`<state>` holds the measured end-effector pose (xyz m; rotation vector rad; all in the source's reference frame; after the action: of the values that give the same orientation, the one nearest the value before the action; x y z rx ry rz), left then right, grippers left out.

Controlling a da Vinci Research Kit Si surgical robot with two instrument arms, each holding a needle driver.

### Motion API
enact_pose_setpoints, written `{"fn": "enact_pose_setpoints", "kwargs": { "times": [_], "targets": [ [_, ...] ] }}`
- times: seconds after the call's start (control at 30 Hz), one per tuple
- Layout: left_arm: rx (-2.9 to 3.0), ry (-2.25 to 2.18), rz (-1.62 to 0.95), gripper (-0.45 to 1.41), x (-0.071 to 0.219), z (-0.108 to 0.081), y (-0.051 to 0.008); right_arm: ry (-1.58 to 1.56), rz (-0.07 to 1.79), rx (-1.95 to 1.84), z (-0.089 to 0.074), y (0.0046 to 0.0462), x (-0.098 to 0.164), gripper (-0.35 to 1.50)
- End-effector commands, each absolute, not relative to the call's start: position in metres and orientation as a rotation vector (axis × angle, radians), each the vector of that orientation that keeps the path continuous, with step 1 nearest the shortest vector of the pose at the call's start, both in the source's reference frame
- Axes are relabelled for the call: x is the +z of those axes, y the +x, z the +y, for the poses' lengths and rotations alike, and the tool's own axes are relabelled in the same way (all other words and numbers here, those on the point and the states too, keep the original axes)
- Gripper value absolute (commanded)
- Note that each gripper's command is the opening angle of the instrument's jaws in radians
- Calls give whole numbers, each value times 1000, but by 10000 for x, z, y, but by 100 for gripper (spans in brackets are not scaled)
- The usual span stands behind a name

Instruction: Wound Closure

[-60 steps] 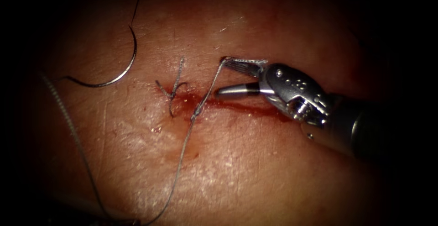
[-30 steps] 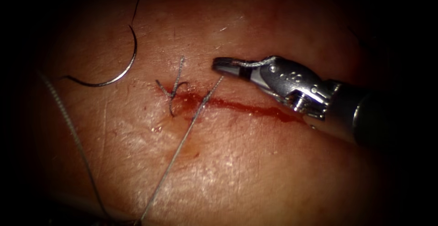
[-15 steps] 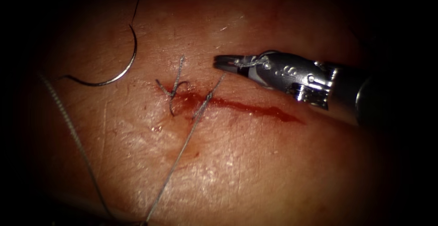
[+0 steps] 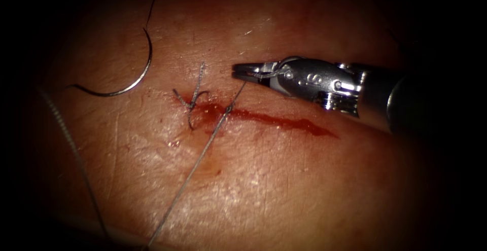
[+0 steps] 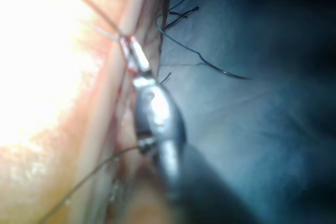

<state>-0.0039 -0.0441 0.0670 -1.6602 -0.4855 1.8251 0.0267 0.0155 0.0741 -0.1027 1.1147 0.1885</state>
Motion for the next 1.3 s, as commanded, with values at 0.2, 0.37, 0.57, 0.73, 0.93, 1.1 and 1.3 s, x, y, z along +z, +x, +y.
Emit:
{"fn": "enact_pose_setpoints", "kwargs": {
  "times": [0.2,0.37,0.57,0.73,0.93,1.1,1.3],
  "targets": [
    [1833,-1635,-487,-45,683,-456,-26,-102,1110,190,156,272,751,-35],
    [1838,-1620,-496,-45,693,-462,-19,-106,1099,190,158,270,758,-35],
    [1847,-1604,-502,-45,697,-469,-12,-114,1087,189,154,266,766,-35],
    [1838,-1596,-506,-45,693,-464,-11,-70,1080,189,158,264,766,-35],
    [1843,-1628,-501,-45,638,-423,-45,-9,1103,256,167,249,756,12],
    [1849,-1653,-514,-45,620,-415,-66,20,1106,340,184,210,748,88],
    [1853,-1661,-515,-45,615,-408,-72,33,1122,512,219,143,732,130]
  ]
}}
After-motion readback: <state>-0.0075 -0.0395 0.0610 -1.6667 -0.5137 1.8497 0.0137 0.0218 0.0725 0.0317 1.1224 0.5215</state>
